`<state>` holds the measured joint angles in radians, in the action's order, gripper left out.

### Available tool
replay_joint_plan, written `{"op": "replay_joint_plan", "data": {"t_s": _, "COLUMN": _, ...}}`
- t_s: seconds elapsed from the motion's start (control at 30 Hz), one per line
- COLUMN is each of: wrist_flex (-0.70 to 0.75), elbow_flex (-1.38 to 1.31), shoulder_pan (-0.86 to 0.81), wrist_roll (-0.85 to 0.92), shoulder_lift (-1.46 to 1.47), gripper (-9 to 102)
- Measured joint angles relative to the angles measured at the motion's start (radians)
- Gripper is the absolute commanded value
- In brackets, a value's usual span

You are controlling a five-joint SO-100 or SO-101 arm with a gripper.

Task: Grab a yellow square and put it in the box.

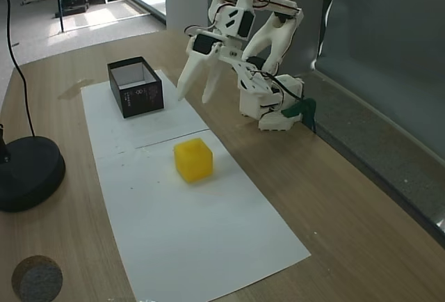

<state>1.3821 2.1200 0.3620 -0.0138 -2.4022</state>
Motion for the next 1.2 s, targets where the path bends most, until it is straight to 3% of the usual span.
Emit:
{"op": "replay_joint_plan", "data": {"t_s": 0.4, "wrist_flex": 0.000, "elbow_flex": -0.170, "shoulder_pan": 0.124, "wrist_roll": -0.035, "shoulder_lift": 0.522, "gripper": 32}}
{"op": "replay_joint_plan", "data": {"t_s": 1.1, "wrist_flex": -0.117, "elbow_flex": -0.172, "shoulder_pan": 0.115, "wrist_roll": -0.072, "shoulder_lift": 0.724, "gripper": 32}}
{"op": "replay_joint_plan", "data": {"t_s": 1.2, "wrist_flex": -0.141, "elbow_flex": -0.172, "shoulder_pan": 0.117, "wrist_roll": -0.071, "shoulder_lift": 0.736, "gripper": 24}}
